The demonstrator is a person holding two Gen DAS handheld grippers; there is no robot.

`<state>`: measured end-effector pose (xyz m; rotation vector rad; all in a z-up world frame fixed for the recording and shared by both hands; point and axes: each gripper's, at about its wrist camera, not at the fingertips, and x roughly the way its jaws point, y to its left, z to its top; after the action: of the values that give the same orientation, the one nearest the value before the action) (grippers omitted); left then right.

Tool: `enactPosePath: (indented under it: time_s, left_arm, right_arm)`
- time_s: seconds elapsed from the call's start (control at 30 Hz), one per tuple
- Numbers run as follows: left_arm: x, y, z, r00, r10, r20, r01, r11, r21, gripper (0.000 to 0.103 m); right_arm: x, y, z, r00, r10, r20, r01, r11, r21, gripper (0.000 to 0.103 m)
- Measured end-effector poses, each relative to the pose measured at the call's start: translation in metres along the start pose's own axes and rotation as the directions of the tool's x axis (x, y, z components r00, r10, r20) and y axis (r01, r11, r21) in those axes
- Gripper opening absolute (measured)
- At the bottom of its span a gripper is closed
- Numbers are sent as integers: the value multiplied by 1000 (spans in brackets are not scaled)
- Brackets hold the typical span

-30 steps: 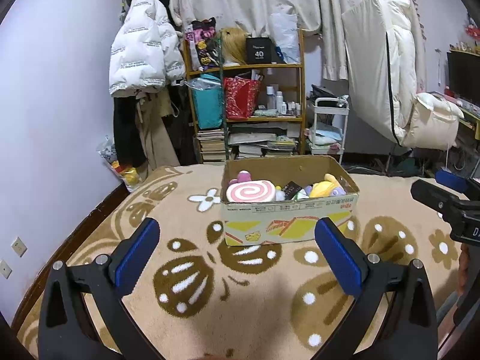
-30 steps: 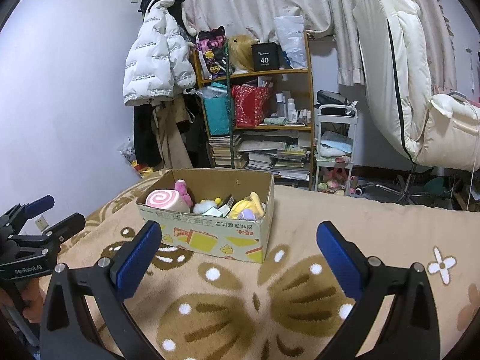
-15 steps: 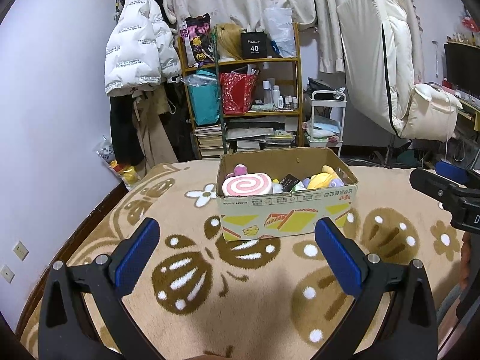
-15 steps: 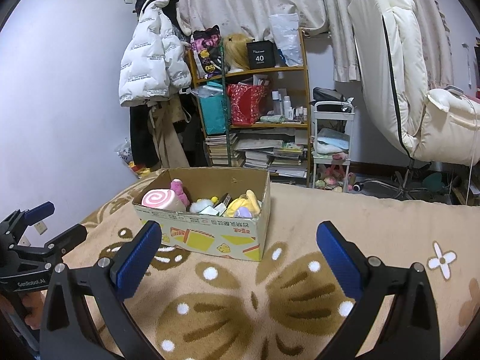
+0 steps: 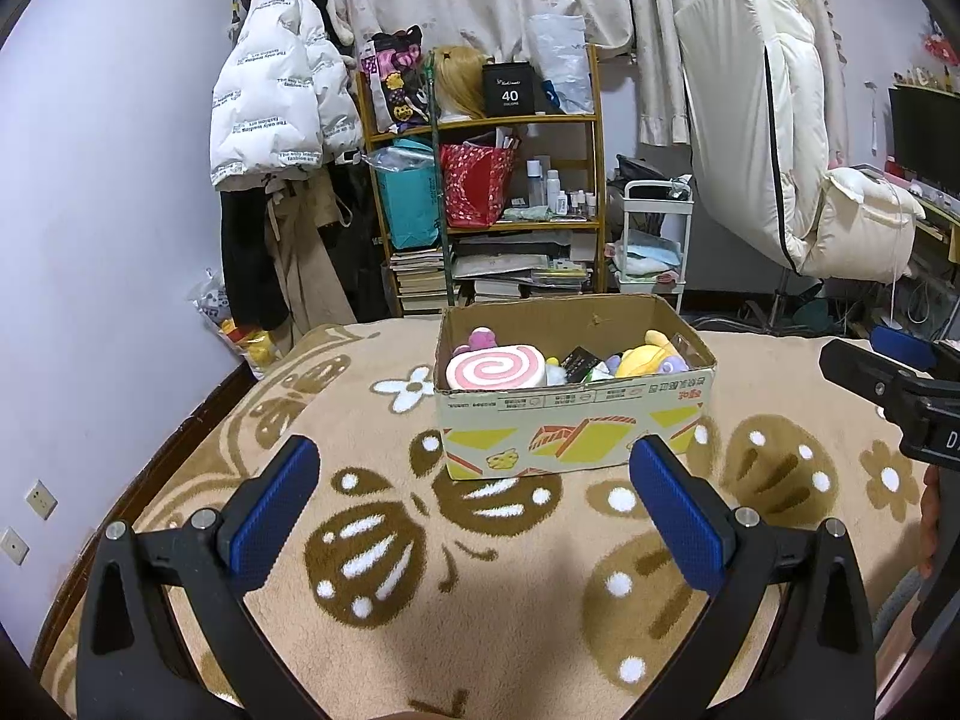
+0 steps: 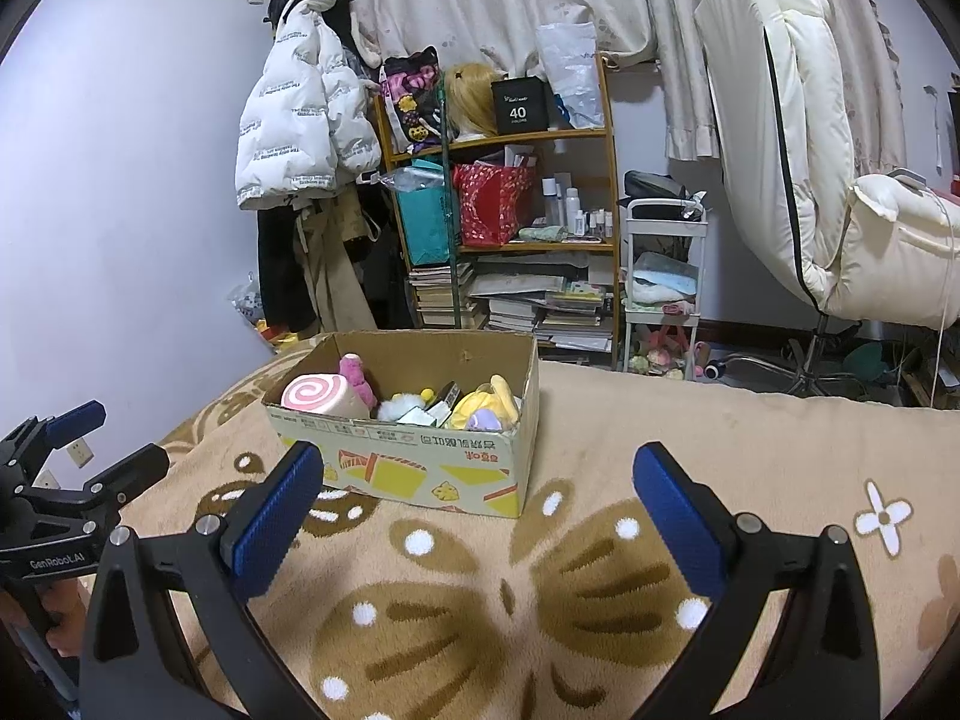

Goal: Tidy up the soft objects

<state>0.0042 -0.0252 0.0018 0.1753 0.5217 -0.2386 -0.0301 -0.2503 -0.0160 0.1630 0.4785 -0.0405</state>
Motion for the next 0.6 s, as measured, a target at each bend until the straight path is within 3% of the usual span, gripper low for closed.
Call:
enactPosePath:
  time_s: [0.6]
  left_arm:
    - [0,2,0,1000,1,-1,-1,1000,-6,102]
  right_arm:
    - [0,-2,1,1000,-1,-2,1,1000,-1,103]
